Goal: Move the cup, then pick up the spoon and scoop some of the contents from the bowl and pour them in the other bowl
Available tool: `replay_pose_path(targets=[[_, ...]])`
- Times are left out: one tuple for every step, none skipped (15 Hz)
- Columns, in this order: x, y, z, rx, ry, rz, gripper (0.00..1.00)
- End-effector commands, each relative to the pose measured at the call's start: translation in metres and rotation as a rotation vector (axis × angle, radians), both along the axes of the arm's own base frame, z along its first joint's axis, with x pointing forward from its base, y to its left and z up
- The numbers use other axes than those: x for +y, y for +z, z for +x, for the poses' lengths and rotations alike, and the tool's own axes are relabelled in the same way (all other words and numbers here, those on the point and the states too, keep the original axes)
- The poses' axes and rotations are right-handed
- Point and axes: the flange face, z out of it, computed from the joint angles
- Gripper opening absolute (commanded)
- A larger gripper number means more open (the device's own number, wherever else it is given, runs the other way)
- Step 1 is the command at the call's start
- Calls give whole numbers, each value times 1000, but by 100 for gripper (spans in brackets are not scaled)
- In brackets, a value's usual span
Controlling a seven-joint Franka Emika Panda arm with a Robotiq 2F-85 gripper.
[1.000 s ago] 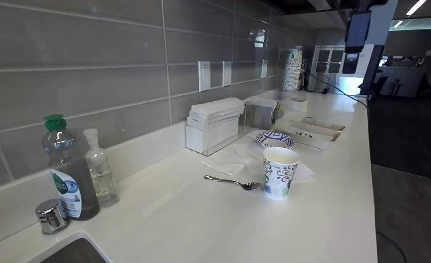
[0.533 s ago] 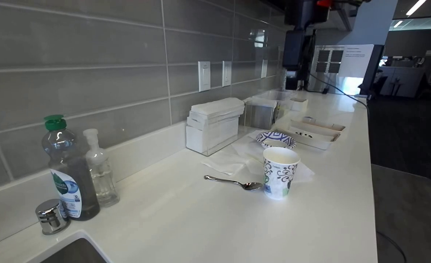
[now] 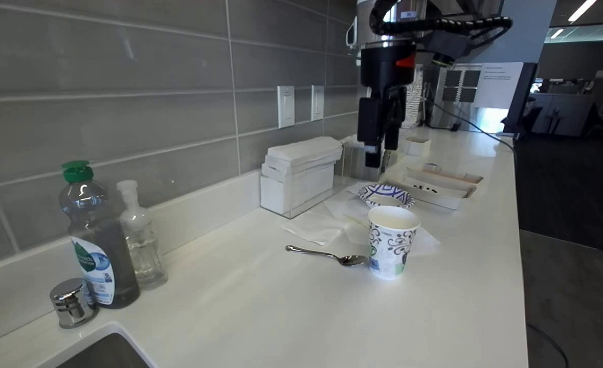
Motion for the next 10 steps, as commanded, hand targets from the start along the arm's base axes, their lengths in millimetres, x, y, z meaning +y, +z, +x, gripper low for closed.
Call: replay_pose_path(targets=[[3,-25,10,13,-5,-14,100],[3,-32,11,22,-5,-19,100],[2,-39,12,30,0,-19,100],[2,-44,13,34,8,-20,100],[2,-48,13,48,55,-28,100],[1,-37,12,48,17,-13,100],[1,-41,12,54,27,-17,100],[1,-44,13,59,32,-19,100],[1,-45,13,60,35,-21,100],[1,-45,13,60,36,-22,100]])
